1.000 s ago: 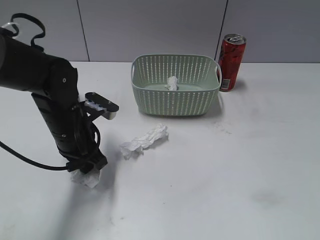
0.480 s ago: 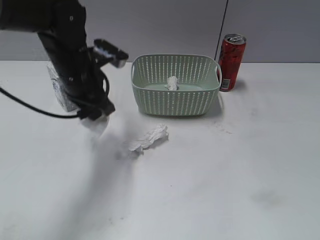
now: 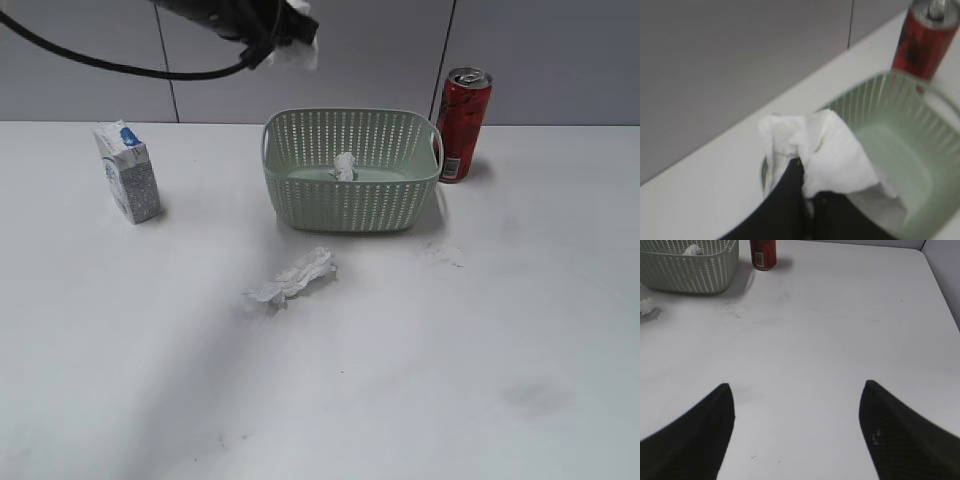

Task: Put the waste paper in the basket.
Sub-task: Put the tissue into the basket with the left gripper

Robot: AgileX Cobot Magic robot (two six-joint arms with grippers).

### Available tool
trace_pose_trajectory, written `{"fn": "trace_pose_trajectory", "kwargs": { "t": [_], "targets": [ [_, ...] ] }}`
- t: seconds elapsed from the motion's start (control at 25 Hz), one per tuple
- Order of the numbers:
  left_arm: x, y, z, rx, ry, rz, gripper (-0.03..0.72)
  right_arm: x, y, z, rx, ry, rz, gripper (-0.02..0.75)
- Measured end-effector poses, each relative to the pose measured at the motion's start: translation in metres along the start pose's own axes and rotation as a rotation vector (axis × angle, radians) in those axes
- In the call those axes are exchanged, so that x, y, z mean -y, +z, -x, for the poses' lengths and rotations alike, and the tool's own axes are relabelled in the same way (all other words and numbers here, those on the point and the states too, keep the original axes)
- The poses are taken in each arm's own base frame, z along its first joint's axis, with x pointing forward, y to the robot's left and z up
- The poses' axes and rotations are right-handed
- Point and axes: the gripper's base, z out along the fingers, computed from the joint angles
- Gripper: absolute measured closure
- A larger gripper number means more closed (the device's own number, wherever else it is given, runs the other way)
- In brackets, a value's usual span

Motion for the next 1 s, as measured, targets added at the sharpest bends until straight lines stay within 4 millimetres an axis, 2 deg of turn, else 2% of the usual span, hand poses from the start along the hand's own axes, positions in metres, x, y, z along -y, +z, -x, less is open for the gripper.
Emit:
{"fn": "trace_pose_trajectory", "kwargs": {
  "t": [0.16,0.32,0.4,0.48,0.68,0.72,0.8,1.0],
  "targets": [
    [0.001,0.022,0.000,0.133,-0.104,0.033,0.688,0.000,0.000,0.000,0.000,0.000,0.000,0.150],
    [0.022,0.058,-0.022,0.107,-0.104,0.014,0.688,0.000,0.000,0.000,0.000,0.000,0.000,0.150],
    [0.035,0.075,-0.036,0.078,-0.083,0.000,0.663,0.000,0.000,0.000,0.000,0.000,0.000,0.150],
    [0.044,0.089,-0.050,0.047,-0.047,-0.010,0.568,0.000,0.000,0.000,0.000,0.000,0.000,0.150],
    [0.052,0.111,-0.076,-0.022,-0.015,-0.023,0.130,0.000,0.000,0.000,0.000,0.000,0.000,0.150],
    [0.052,0.112,-0.077,-0.024,-0.014,-0.023,0.083,0.000,0.000,0.000,0.000,0.000,0.000,0.150],
    [0.051,0.111,-0.077,-0.022,-0.013,-0.022,0.055,0.000,0.000,0.000,0.000,0.000,0.000,0.150],
    [0.051,0.102,-0.067,-0.013,-0.002,-0.026,0.046,0.000,0.000,0.000,0.000,-0.001,-0.001,0.150]
  ]
}}
